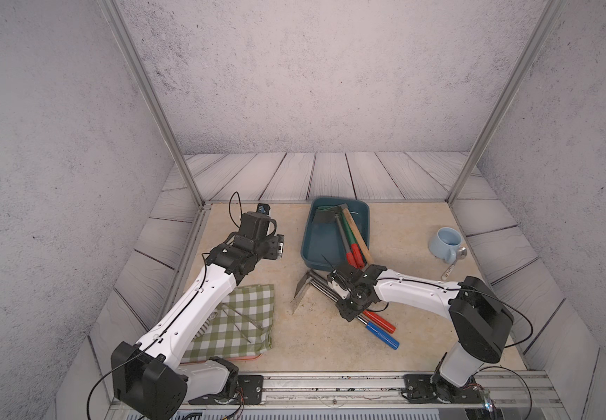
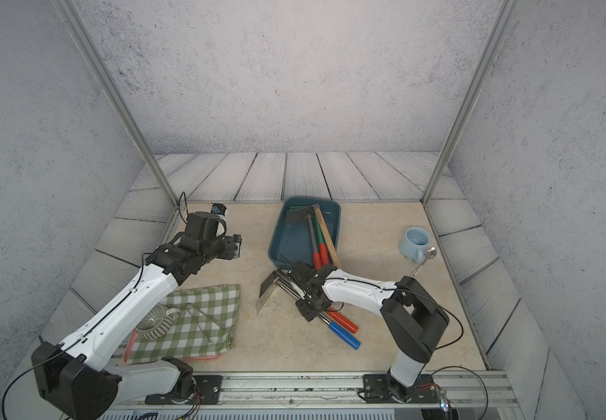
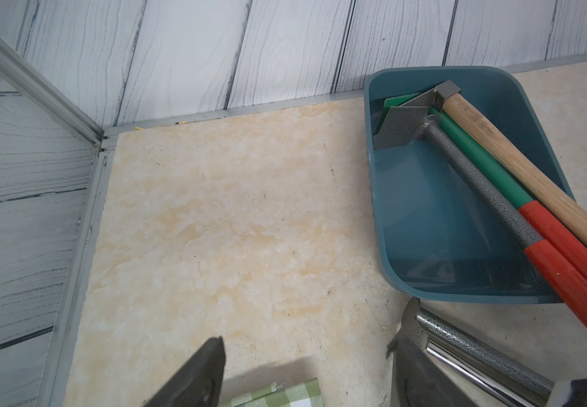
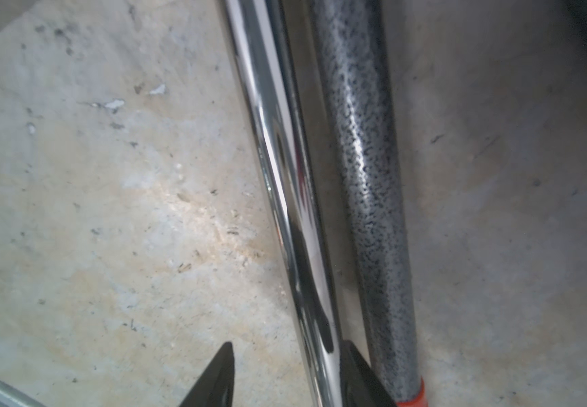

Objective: Put the small hoe into the storage box
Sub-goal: Pick up the hoe from the center of the board.

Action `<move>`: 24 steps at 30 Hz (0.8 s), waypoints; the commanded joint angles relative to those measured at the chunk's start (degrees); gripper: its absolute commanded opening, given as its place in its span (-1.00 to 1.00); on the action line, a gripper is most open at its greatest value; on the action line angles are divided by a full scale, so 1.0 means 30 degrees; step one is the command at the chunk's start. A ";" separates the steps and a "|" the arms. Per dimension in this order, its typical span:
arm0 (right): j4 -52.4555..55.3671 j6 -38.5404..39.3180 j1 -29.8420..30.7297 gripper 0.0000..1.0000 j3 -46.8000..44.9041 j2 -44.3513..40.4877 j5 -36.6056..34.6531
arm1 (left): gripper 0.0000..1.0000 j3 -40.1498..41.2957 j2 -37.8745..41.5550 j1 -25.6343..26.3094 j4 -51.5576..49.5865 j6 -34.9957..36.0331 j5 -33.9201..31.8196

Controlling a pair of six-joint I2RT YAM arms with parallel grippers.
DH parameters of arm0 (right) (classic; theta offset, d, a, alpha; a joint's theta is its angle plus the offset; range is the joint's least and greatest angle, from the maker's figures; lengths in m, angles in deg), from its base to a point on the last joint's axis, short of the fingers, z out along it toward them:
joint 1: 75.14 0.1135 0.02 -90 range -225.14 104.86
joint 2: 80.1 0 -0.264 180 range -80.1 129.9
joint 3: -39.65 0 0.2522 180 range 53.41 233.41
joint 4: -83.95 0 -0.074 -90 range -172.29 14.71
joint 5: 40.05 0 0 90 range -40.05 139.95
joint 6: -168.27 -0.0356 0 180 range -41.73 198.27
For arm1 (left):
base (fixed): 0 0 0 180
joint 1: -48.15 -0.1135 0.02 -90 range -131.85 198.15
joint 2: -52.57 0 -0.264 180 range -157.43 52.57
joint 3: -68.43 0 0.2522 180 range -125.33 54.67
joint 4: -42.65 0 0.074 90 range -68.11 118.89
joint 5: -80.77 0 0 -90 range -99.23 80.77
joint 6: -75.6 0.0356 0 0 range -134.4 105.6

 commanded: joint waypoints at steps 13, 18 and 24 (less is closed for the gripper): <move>-0.0615 -0.0406 0.0049 -0.15 -0.0055 0.2172 -0.0740 | 0.54 -0.0142 -0.0269 -0.0165 -0.0411 -0.0075 0.0096; -0.0658 -0.0410 0.0046 -0.23 0.0113 0.2680 -0.0758 | 0.54 -0.0071 -0.0226 -0.0165 -0.0382 -0.0016 0.0117; -0.0508 -0.0356 0.0057 -0.47 0.0237 0.2804 -0.1259 | 0.54 -0.0033 -0.0198 -0.0166 -0.0301 0.0013 0.0147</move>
